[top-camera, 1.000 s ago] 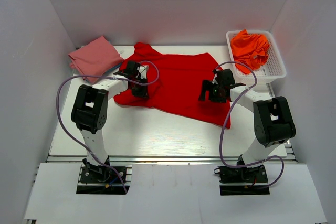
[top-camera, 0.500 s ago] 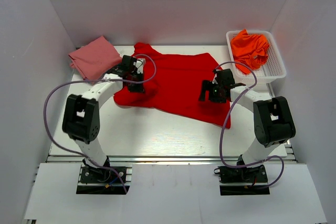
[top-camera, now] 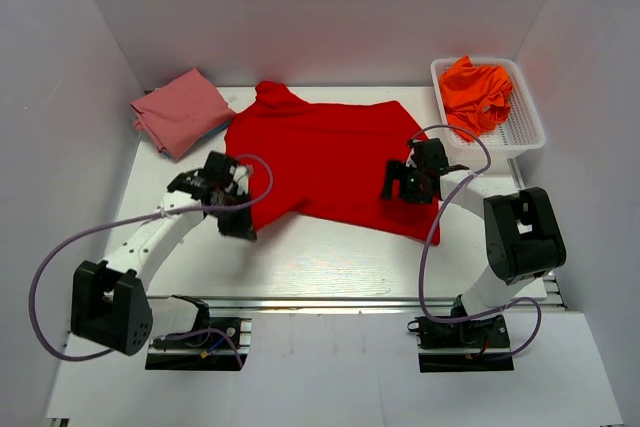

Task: Fold and stack the t-shirts
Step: Flatten out the tshirt

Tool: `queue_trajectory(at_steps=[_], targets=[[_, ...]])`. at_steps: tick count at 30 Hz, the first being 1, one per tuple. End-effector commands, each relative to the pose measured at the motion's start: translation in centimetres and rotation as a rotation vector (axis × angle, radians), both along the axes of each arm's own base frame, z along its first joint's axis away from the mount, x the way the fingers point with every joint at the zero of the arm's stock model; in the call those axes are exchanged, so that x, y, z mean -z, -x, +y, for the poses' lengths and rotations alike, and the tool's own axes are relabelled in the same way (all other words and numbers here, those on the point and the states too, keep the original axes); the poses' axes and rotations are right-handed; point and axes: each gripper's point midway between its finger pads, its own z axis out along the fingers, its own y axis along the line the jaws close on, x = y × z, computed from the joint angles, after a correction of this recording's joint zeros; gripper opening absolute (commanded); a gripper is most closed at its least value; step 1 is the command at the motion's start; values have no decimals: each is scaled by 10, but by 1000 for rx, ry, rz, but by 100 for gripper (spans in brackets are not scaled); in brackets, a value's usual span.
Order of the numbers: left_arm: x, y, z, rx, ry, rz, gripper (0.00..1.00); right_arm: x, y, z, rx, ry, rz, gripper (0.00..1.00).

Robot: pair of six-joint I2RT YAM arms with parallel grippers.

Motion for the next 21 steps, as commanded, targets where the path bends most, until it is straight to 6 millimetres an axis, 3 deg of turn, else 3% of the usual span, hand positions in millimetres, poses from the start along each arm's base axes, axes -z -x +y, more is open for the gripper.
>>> queue_trajectory(at_steps=[1,3,4,7,9,10,12,13,14,17,20,21], targets=[[11,71,-11,9,114,246,0,3,9,-2,17,-14,3,90],[10,94,-22,46,206,314,0,7,12,-3,22,-10,14,90],[6,103,-19,55,200,323,3,10,13,-3,26,-8,25,90],[-9,116,-30,107,309,330,26,13,15,-7,30,10,38,90],[-13,118,-32,125,326,317,32,11,13,-8,37,12,30,90],[-19,108,-30,118,294,269,37,6,10,-7,37,7,11,90],[-24,97,-26,119,252,237,65,0,7,-4,31,-2,-11,90],[-25,88,-23,108,214,205,99,-3,5,-4,23,-3,-24,90],[-36,77,-23,114,204,160,100,-12,3,-1,15,-20,-47,90],[-43,48,-13,43,102,90,100,-26,1,5,-22,-31,-104,90],[-42,-2,-8,-46,47,-68,100,-36,1,10,-65,-24,-150,90],[-48,-35,-13,-64,82,-185,100,-37,2,12,-92,-18,-161,90]])
